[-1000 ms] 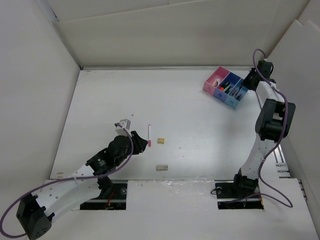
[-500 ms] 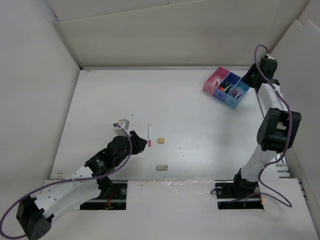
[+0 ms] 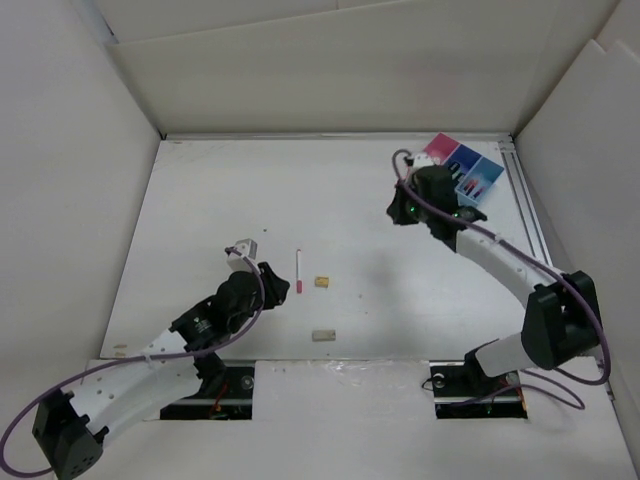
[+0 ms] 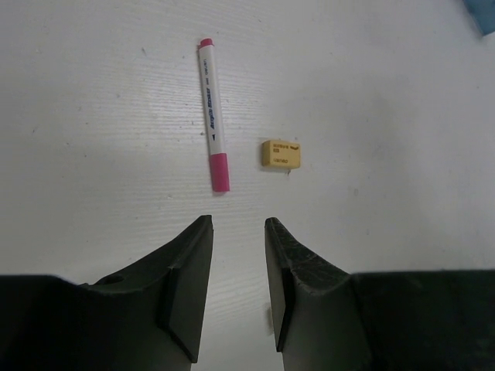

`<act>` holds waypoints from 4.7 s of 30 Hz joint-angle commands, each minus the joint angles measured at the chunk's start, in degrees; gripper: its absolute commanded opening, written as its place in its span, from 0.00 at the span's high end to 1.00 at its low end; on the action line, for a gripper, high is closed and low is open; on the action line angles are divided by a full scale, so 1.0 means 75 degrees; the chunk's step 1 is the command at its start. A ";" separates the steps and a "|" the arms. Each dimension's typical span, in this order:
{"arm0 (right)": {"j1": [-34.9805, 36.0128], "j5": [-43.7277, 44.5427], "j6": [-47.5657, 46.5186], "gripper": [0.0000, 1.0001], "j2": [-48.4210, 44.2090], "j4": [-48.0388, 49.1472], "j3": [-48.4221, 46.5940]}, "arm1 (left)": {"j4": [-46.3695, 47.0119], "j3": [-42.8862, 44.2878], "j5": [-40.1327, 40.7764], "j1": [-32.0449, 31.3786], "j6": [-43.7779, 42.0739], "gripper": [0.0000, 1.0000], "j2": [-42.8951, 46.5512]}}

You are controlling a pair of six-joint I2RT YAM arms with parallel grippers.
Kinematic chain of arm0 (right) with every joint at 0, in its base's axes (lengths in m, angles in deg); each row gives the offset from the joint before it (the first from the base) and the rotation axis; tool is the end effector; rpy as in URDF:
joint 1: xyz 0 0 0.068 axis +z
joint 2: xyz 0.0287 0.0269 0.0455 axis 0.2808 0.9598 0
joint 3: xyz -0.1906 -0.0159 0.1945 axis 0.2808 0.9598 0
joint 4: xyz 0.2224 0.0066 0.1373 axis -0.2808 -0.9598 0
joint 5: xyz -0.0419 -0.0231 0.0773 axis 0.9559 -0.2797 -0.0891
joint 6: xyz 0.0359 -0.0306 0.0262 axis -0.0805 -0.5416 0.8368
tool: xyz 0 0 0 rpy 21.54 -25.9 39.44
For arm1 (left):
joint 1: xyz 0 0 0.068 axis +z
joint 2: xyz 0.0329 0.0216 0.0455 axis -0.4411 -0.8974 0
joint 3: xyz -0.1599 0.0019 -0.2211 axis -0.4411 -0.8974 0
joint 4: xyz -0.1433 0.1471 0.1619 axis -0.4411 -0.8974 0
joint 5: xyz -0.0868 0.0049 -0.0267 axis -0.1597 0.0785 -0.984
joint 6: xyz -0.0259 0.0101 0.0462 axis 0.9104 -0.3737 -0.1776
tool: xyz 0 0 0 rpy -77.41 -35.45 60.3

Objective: Sort the stationery into containers
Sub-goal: Pick up the pen from the center of the board, then place the pen in the storage box.

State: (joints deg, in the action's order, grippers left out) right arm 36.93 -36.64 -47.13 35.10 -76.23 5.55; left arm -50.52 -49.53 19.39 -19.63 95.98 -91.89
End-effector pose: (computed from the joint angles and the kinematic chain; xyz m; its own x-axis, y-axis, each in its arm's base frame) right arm 0.3068 0.1179 0.2835 -0.5840 0.0586 -0.8096 -0.2604 0.9311 0.2553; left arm 0.1158 -0.1054 0.2182 -0.5395 -0.3590 -0.7616 0.2136 0.8166 -0.5362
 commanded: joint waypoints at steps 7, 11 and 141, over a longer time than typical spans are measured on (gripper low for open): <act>0.2239 0.1230 -0.0026 0.72 -0.1644 -0.0432 0.1821 | 0.0090 0.0952 0.0697 -0.0034 0.0034 0.74 -0.1714; 0.2862 0.1898 0.0326 0.67 -0.2230 -0.0820 0.2137 | 0.0172 0.1503 0.0873 -0.0034 -0.0048 0.76 -0.2910; -0.1599 0.0931 0.0548 0.47 -0.2806 -0.1361 -0.0956 | 0.7307 0.8232 -0.5371 -0.0116 -0.1761 1.00 -0.9710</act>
State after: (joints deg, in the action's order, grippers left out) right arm 27.60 -20.36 -40.71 12.63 -91.15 -1.43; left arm -3.13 15.21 -16.72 -20.15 80.66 -168.85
